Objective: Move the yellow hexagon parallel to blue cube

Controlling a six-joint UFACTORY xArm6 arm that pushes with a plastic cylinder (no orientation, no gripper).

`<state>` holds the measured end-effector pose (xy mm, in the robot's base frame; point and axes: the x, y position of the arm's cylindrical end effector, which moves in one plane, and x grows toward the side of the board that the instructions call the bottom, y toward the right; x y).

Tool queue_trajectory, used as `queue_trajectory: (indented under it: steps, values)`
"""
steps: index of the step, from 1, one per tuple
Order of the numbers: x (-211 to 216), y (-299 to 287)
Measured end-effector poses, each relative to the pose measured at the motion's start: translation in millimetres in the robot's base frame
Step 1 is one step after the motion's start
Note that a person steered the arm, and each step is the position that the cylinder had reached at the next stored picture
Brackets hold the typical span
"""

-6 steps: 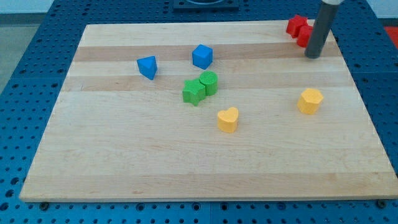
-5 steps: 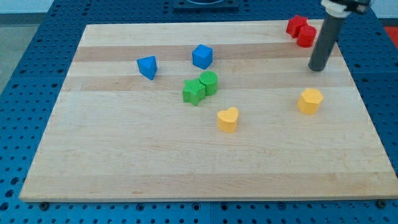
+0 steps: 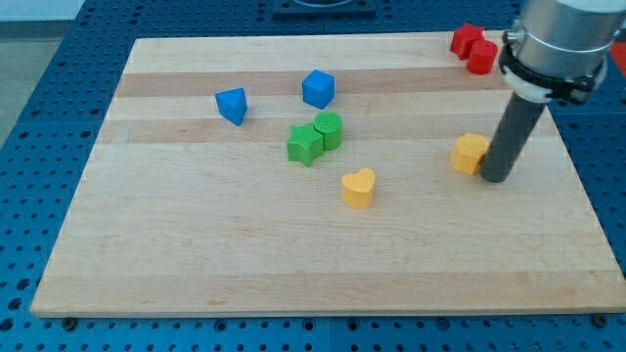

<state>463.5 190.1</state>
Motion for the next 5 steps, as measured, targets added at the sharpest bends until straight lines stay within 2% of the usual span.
queue_trajectory:
  steps: [5]
  values:
    - [-82.5,-87.8]
